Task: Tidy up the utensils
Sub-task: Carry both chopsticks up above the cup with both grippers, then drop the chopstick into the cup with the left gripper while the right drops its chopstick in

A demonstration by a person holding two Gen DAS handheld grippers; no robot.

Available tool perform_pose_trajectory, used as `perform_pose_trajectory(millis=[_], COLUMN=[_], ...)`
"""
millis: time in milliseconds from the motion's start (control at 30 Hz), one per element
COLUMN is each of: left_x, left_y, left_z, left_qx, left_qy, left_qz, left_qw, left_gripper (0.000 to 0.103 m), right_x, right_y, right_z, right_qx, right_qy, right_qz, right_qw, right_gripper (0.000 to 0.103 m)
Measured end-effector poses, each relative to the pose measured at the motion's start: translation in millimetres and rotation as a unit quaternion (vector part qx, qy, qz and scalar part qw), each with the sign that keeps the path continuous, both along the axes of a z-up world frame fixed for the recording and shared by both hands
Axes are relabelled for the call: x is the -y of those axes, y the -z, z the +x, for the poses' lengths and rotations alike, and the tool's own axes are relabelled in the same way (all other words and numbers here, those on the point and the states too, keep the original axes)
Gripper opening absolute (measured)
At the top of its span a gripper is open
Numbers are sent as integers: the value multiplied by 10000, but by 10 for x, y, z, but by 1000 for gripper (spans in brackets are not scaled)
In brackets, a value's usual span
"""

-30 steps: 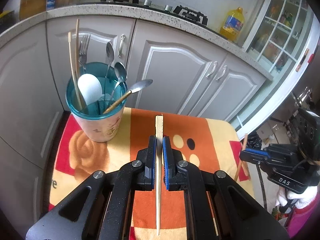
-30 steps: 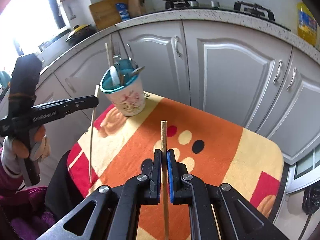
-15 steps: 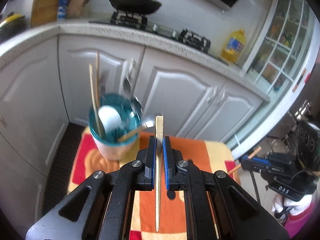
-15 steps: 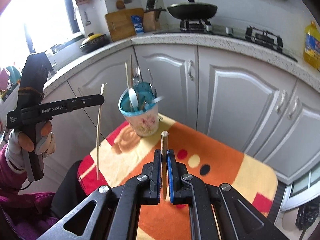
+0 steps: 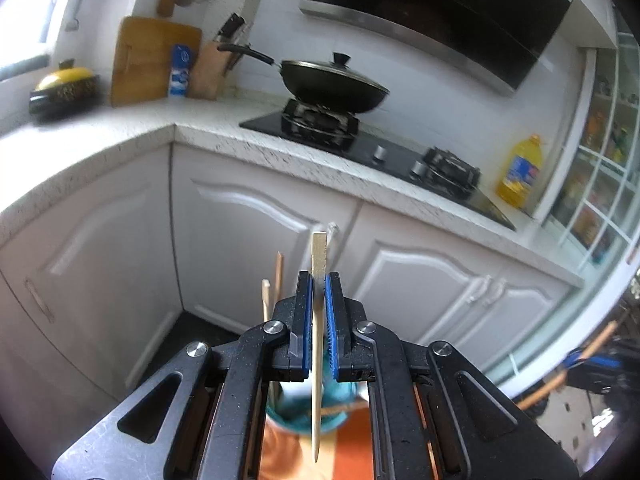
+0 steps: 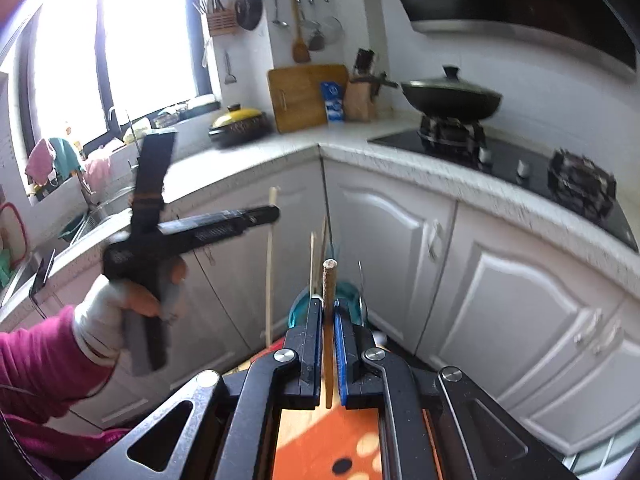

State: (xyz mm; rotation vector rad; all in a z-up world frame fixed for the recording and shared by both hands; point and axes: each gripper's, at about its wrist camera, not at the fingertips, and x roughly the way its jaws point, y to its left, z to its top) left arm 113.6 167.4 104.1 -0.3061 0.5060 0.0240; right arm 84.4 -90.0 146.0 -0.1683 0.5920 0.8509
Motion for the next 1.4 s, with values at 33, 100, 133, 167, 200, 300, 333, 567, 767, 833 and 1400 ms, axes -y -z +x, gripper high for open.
perform_pose_trajectory(millis=[33, 100, 133, 167, 200, 300, 333, 567, 767, 833, 1400], left_x=[-10, -40, -46, -55, -63, -80, -79, -97, -55, -40, -16], left_y=[11, 70, 100, 146, 192, 308, 335, 644, 862, 951, 975], left_z=[41, 155, 192, 250, 298, 420, 452, 620, 622, 626, 345], left_qx=[15, 39, 44, 47, 42, 37, 26, -157, -406, -541, -860], left_qy=[-34, -133, -159, -194, -228, -320, -331, -405, -272, -253, -99], left_qz=[29, 117, 151, 202, 248, 331, 365, 466, 474, 463, 76], left_qw=[10000, 9998, 9997, 9996, 9994, 9989, 9988, 9980, 9977, 9971, 9962], left_gripper=[5, 5, 5, 5, 5, 5, 5, 5, 5, 5, 42], right_x=[-36, -167, -229, -270, -344, -510, -564, -776, -812, -802, -413], right_y=[-19, -81, -94, -100, -97, -62, -31, 344, 777, 941, 1103], right_z=[29, 122, 171, 212, 269, 406, 453, 776, 933, 969, 876], right_qx=[13, 47, 54, 64, 62, 44, 33, -336, -769, -936, -1208], right_qy=[-27, -115, -151, -173, -208, -286, -288, -289, -209, -140, 361], right_qz=[22, 67, 80, 78, 65, 13, -14, 22, -45, -94, -58], right_qw=[10000, 9999, 9998, 9998, 9997, 9996, 9996, 9990, 9968, 9955, 9920], right_gripper=[5, 5, 5, 5, 5, 5, 5, 5, 5, 5, 31])
